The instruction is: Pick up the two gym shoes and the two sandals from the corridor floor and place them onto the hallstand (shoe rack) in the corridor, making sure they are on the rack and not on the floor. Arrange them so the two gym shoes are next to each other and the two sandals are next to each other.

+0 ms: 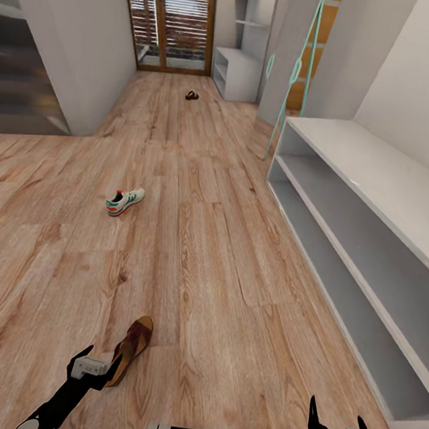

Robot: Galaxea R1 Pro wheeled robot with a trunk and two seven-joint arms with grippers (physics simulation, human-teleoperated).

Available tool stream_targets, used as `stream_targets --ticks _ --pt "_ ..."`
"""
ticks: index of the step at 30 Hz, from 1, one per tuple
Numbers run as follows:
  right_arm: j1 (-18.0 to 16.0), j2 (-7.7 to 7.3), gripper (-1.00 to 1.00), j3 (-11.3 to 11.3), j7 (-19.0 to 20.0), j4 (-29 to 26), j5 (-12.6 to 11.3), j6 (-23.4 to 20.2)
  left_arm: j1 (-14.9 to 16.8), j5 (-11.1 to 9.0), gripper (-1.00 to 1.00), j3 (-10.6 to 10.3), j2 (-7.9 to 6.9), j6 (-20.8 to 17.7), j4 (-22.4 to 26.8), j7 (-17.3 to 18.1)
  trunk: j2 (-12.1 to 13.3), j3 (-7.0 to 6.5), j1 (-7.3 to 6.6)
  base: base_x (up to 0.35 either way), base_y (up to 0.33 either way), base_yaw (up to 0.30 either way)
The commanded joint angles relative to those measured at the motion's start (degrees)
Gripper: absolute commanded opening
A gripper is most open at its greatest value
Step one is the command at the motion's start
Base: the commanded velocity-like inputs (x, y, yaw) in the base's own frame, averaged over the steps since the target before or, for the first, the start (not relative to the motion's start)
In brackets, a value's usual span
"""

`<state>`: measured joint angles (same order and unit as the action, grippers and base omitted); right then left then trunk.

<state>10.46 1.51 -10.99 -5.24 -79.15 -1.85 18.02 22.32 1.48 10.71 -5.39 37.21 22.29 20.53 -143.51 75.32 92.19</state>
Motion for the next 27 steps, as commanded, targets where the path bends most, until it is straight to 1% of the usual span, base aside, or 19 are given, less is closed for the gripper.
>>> stream_targets --ticks 1,10,17,27 --pt "0.0 0.0 1.0 0.0 0.0 0.0 0.0 0.0 0.0 0.0 1.0 0.0 0.0 0.0 0.0 0.0 0.0 0.06 0.0 0.0 0.0 0.0" --pt "0.0 0.01 1.0 0.0 -0.02 0.16 0.0 0.0 0.0 -0.2 1.0 0.07 -0.03 0.06 0.32 -0.21 0.0 0.52 0.0 0.0 0.0 0.0" --pt "0.0 0.0 1.0 -0.03 -0.07 0.29 0.0 0.0 0.05 -0.26 1.0 -0.05 0.02 0.12 1.16 -1.2 0.0 0.88 0.0 0.0 0.0 0.0" --pt "0.0 0.03 1.0 -0.02 -0.11 0.38 0.0 0.01 0.07 0.12 1.0 -0.53 0.36 0.2 2.14 -2.17 0.0 1.38 0.0 0.0 0.0 0.0"
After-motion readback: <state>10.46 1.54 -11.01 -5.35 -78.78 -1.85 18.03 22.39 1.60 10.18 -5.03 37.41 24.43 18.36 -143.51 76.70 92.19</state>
